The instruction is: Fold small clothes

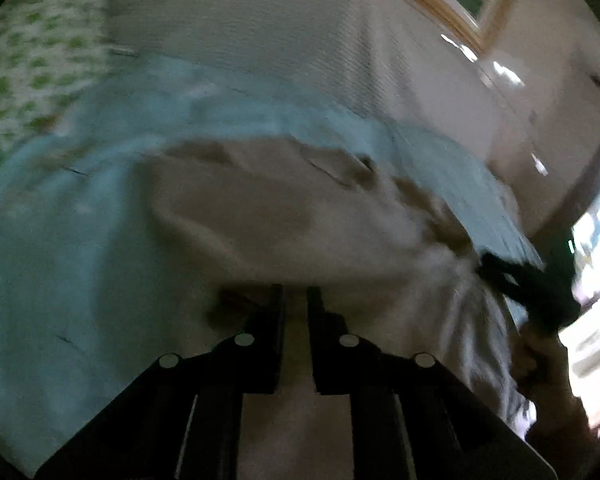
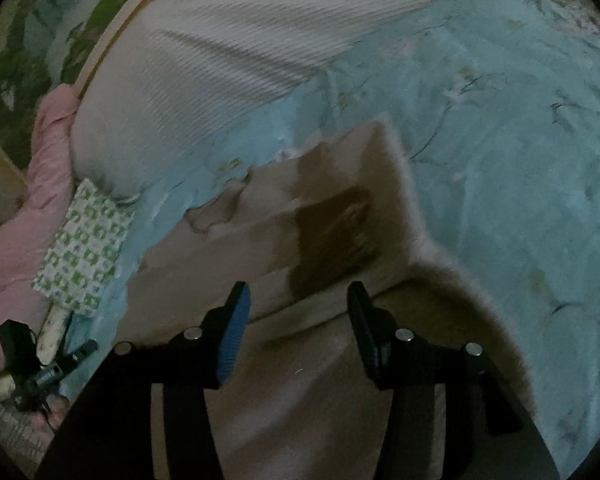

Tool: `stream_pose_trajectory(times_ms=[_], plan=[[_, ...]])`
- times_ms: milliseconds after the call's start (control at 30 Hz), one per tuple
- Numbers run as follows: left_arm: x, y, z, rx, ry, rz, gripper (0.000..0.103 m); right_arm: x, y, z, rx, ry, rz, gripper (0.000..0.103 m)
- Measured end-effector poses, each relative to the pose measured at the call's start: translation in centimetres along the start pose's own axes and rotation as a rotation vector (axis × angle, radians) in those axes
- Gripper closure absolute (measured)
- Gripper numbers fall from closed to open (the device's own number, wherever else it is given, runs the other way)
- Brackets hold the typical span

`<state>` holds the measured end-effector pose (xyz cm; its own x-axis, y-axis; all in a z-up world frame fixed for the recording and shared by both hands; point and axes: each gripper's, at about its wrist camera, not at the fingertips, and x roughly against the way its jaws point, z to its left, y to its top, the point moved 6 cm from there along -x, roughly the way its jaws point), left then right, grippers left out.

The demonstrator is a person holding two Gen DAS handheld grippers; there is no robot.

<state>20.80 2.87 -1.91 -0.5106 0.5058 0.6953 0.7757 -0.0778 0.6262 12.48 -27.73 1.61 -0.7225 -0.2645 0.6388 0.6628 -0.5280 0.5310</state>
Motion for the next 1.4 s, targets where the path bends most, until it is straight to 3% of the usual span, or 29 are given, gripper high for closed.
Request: stream_pose_trajectory(times_ms=[133,367,567,733,900,1033,1067,1133,1233,1400], plan=[[-3.8,-1.8,-1.9,-0.004,0.003,0.064,0.092,-1.4,-1.1,3.8,0.103,0.081,0.053,0.051],[-6.3,-1.8,2.1,0.167,0.006,0.078,0.094,-4.1,-2.0,8.1,0.200,0.147,0.097,0.051],[-5.7,-0.8,2.7,0.203,0.035,0.022,0.093,-6.1,-2.2,9.3,0.219,0.150,0.123,0.051],[-4.6,-0.2,3.9,0.251,0.150,-0.034,0.093,-6.3,-3.7,13.9,0.408,0.206,0.133,0.051],[-4.9,0.2,5.0,0.326,0.203,-0.055,0.093,-8.7,-6.1,18.2,0.660,0.188,0.172,0.049],[-5.4,-0.1,4.9,0.323,0.215,-0.044,0.091,-11.5,-6.8,18.7,0.788,0.076,0.183,0.049],[-5.4,-0.1,4.8,0.319,0.212,-0.041,0.089,-12.2,-6.7,18.4,0.783,0.069,0.198,0.051],[-5.5,0.1,4.4,0.303,0.200,-0.035,0.081,-13.0,-6.2,17.8,0.739,0.075,0.227,0.087],[-5.7,0.5,3.7,0.276,0.200,-0.040,0.075,-12.4,-4.7,17.0,0.624,0.156,0.228,0.096],[-6.3,1.2,4.0,0.280,0.237,-0.056,0.075,-10.1,-3.5,16.9,0.525,0.271,0.185,0.097]])
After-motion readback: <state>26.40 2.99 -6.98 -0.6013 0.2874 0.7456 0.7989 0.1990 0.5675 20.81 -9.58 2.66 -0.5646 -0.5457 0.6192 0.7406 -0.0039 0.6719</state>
